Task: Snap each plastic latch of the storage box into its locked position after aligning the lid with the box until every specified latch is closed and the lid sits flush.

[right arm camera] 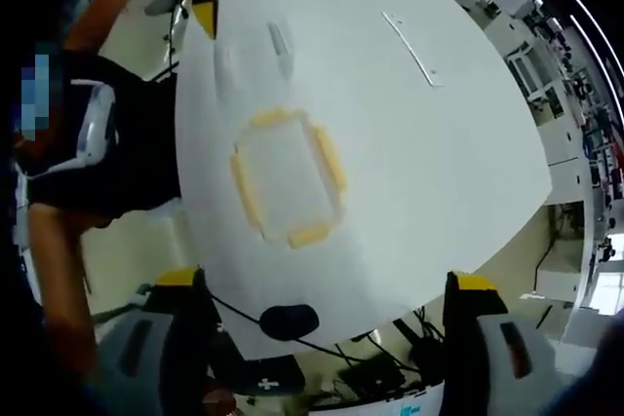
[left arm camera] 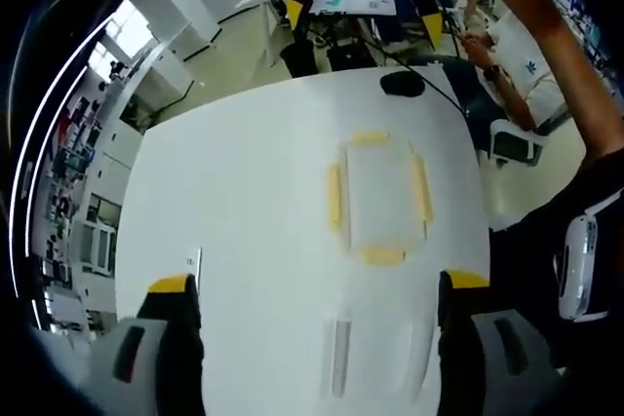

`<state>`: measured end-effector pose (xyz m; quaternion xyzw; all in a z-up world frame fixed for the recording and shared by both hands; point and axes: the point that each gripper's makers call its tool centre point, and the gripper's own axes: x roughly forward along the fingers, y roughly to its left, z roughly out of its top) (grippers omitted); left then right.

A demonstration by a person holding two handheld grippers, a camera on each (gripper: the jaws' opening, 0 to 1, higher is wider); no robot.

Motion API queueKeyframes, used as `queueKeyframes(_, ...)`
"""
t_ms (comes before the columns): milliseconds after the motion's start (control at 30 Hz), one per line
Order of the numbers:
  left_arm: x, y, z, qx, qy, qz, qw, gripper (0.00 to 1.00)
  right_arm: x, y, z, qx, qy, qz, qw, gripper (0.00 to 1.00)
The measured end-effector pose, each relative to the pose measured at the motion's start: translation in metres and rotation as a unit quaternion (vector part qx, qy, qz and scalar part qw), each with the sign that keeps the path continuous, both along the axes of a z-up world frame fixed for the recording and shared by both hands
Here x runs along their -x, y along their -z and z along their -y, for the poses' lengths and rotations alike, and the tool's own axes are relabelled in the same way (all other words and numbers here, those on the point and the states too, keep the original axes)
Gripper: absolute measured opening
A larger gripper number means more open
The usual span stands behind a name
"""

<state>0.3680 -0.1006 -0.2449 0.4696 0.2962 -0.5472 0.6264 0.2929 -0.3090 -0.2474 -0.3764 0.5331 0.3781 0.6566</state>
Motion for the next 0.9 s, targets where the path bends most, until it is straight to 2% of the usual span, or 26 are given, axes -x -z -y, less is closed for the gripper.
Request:
queueKeyframes(667, -0.004, 0.016, 0.0, -0.002, -0.006, -0.001, 1.0, 1.0, -0.005, 0.017, 0.013, 0.005, 0.0, 0.006, 1.0, 1.0)
queueKeyframes(900, -0.005, 0.019, 0.003, -0.002, -0.005, -0.001, 1.0, 1.0, -0.003, 0.025, 0.015, 0.008, -0.004, -0.004, 1.0, 1.0)
